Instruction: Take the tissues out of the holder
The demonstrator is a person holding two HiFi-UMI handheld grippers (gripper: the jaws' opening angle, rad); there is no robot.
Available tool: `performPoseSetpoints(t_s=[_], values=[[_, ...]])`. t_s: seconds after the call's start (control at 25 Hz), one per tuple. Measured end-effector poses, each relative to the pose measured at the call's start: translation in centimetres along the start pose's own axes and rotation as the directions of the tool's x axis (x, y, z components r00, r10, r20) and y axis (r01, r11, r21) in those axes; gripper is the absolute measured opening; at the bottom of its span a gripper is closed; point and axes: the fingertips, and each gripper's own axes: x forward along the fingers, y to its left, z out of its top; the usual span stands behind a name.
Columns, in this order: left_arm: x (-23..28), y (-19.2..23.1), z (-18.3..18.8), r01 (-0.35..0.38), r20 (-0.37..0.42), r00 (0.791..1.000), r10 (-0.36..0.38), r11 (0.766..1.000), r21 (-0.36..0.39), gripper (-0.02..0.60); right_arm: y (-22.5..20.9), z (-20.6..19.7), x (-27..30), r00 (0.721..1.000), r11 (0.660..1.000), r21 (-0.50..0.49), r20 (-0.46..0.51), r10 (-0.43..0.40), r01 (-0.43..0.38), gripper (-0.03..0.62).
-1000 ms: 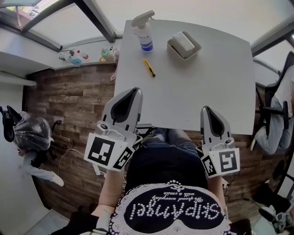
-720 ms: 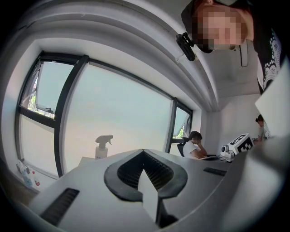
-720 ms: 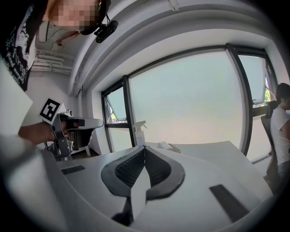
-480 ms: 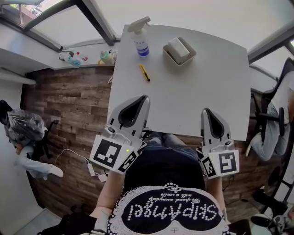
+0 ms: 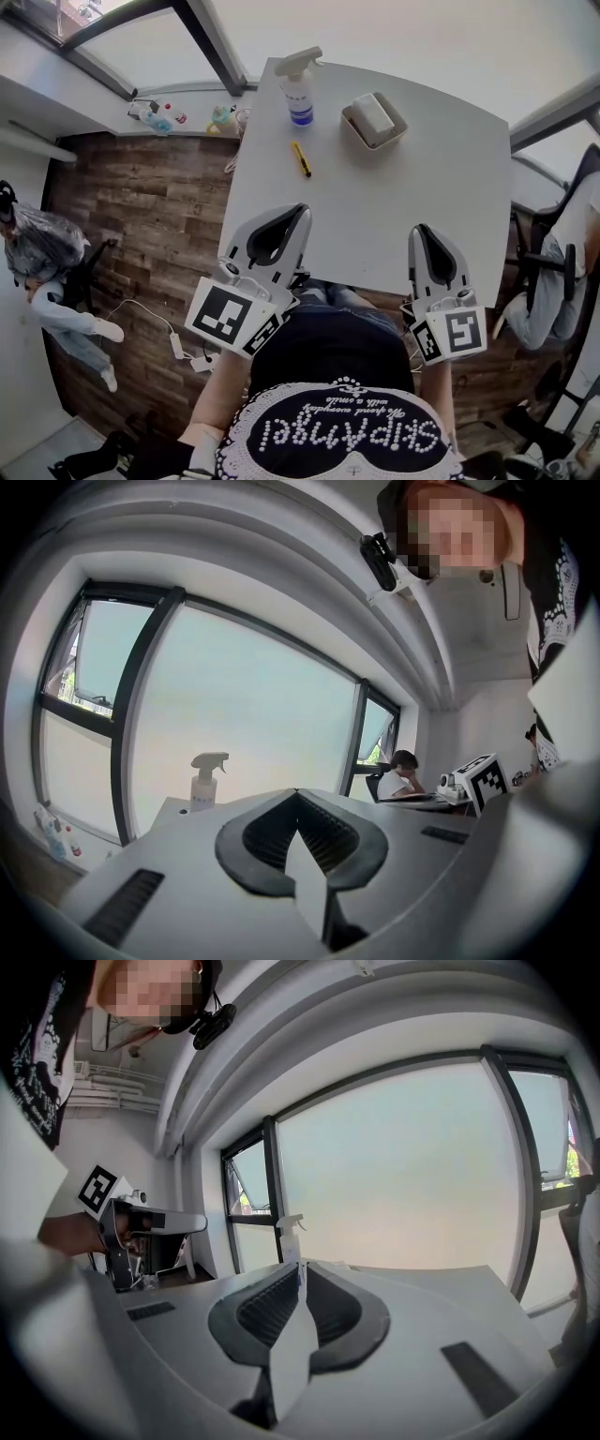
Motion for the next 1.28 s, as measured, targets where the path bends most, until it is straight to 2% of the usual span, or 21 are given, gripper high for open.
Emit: performPoseSetpoints(t_s=[0.08, 0.12, 0.2, 0.44, 0.68, 1.28], values=[[0.3, 0.2, 0.0, -0.006, 0.007, 1.0, 0.006, 1.0, -0.003, 0.002, -0.3, 0.4, 1.0, 1.0, 1.0, -0.014, 0.01, 0.019, -0.018, 0.021], [0.4, 0.3, 0.0, -0.008, 0.008, 1.0, 0.008, 1.0, -0.004, 0.002, -0.5, 0.6, 1.4, 1.0, 1.0, -0.017, 0.011, 0.023, -0.023, 0.048], [0.5, 0.3, 0.0, -0.009, 0.005, 1.0, 0.009, 1.0, -0.009, 0.002, -0.9, 0.6, 2.4, 1.0, 1.0, -0.02, 0.004, 0.023, -0.023, 0.16], [1.3, 0.0, -0.2, -0.009, 0.008, 1.0, 0.01, 0.999, -0.032, 0.002, -2.7, 1.0, 6.0, 0.999, 0.999, -0.024, -0.026, 0.022, -0.023, 0.259], [2.3, 0.1, 0.0, -0.008, 0.011, 1.0, 0.008, 0.999, -0.045, 0.002, -4.2, 1.3, 9.3, 0.998, 1.0, -0.015, -0.058, 0.023, -0.024, 0.274], [3.7, 2.8, -0.1, -0.087, 0.0, 0.996, 0.088, 0.992, -0.087, 0.002, -6.7, 0.6, 16.2, 0.99, 0.999, -0.017, -0.134, 0.036, -0.039, 0.299]])
